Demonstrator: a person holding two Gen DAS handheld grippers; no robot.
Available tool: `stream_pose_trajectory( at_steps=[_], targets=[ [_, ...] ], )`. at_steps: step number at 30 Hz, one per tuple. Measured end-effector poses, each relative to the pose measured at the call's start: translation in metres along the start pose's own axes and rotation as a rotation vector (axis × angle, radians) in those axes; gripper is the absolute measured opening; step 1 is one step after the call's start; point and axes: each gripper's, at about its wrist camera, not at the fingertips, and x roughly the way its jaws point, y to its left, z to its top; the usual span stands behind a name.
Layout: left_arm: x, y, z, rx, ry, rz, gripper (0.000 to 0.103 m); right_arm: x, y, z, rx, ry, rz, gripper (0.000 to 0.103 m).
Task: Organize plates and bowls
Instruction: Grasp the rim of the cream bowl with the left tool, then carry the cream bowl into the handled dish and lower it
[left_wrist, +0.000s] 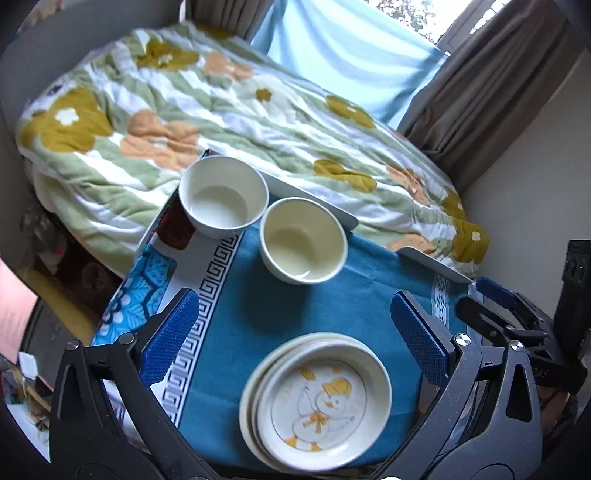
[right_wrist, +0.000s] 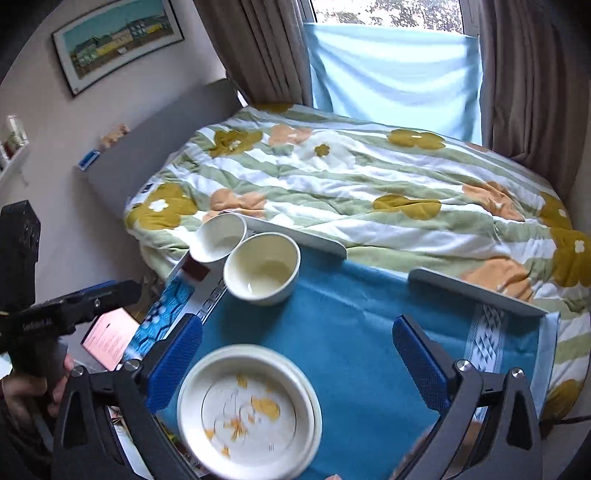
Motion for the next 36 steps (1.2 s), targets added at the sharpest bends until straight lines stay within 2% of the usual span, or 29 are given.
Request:
stream_pose_trajectory(
  at_steps=[3, 5, 7, 9, 11, 13, 15, 16, 19, 22, 23, 24, 36],
  targets=[
    [0.041, 0.026, 0.016, -0.051, 0.077, -0.062, 0.102, 0.052, 0.004, 0.016, 0.031, 0.084, -0.014, 0.102],
    [0.074, 0.043, 0.024, -0.082, 0.157, -0.078, 0.096, 0.084, 0.0, 0.022, 0.084, 0.134, -0.033, 0.102],
    [0.097, 0.049, 0.027, -0.082, 0.212, -0.095, 0.079, 0.109, -0.007, 0.023, 0.157, 0.173, -0.016, 0.098],
    [0.12, 0.051, 0.03, -0.06, 0.258, -0.092, 0.07, 0.126, -0.011, 0.022, 0.205, 0.2, -0.006, 0.079],
    [0.137, 0.05, 0.032, -0.038, 0.284, -0.097, 0.063, 0.143, -0.017, 0.02, 0.255, 0.225, 0.001, 0.065],
    [0.15, 0.049, 0.035, -0.016, 0.296, -0.103, 0.052, 0.153, -0.02, 0.02, 0.292, 0.236, 0.01, 0.06],
    [0.16, 0.046, 0.037, 0.011, 0.306, -0.101, 0.047, 0.16, -0.02, 0.019, 0.303, 0.247, 0.018, 0.053],
    [0.164, 0.045, 0.039, 0.025, 0.308, -0.095, 0.039, 0.164, -0.019, 0.02, 0.3, 0.25, 0.022, 0.051],
    [0.173, 0.04, 0.04, 0.062, 0.315, -0.087, 0.024, 0.172, -0.017, 0.022, 0.302, 0.259, 0.03, 0.034],
    [0.173, 0.035, 0.043, 0.089, 0.307, -0.086, 0.02, 0.178, -0.015, 0.02, 0.314, 0.268, 0.05, 0.025],
    [0.172, 0.032, 0.043, 0.107, 0.3, -0.077, 0.02, 0.179, -0.015, 0.019, 0.315, 0.275, 0.057, 0.017],
    [0.172, 0.03, 0.043, 0.118, 0.296, -0.07, 0.02, 0.179, -0.015, 0.018, 0.324, 0.275, 0.059, 0.015],
    [0.156, 0.014, 0.044, 0.193, 0.264, -0.04, 0.019, 0.164, -0.014, 0.019, 0.34, 0.223, 0.05, 0.015]
  ],
)
